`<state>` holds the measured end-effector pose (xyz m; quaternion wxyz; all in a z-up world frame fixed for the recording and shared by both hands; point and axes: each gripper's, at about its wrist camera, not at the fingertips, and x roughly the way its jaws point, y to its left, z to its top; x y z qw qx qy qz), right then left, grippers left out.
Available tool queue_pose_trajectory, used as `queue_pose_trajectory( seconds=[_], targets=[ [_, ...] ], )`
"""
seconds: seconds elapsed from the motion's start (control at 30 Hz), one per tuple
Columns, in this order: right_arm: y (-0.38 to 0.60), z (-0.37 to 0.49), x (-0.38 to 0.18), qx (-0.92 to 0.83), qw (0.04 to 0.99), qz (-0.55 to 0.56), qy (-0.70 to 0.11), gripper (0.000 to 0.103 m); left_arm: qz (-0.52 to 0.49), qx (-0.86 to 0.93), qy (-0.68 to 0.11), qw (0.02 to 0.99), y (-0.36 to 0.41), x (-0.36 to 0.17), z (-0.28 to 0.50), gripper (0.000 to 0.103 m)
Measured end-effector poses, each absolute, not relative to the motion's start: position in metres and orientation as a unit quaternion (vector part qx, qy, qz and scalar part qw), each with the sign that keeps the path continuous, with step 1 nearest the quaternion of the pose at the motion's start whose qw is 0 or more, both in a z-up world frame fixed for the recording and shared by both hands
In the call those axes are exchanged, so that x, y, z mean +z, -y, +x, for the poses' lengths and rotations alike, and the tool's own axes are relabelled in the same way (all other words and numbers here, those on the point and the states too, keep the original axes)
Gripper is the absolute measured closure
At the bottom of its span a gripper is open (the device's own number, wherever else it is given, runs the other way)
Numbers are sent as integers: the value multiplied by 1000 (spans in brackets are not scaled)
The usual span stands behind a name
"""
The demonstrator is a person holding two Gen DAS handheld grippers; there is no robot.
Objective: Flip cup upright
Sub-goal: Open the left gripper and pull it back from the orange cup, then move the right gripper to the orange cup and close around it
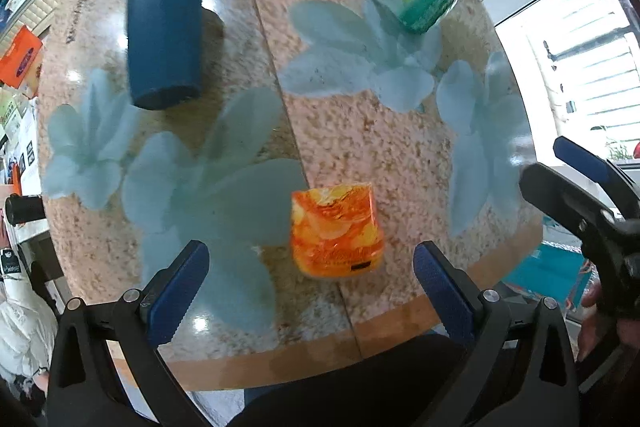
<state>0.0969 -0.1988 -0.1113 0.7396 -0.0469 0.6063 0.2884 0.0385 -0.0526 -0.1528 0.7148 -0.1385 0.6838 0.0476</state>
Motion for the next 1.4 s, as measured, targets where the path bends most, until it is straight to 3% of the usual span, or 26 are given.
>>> queue_pose_trajectory(
  seconds=[0.23, 1.1, 1.17, 1.23, 1.4],
  targets=[
    [169, 86, -109, 286, 732, -54, -616, 0, -136, 47, -659, 739, -4, -124, 4, 0],
    [75, 67, -212, 160, 639, -103, -746, 0, -164, 7, -671, 723, -115, -164, -51, 0],
    [75, 68, -220, 153, 630, -98, -755, 9, -170, 10, -672, 721, -120, -166, -53, 0],
    [73, 67, -227, 150, 621, -102, -762, 37, -182, 13, -668, 722, -128, -167, -56, 0],
    [65, 64, -229, 152, 623, -115, -759, 39, -204, 9, -664, 720, -137, -170, -57, 0]
  ],
)
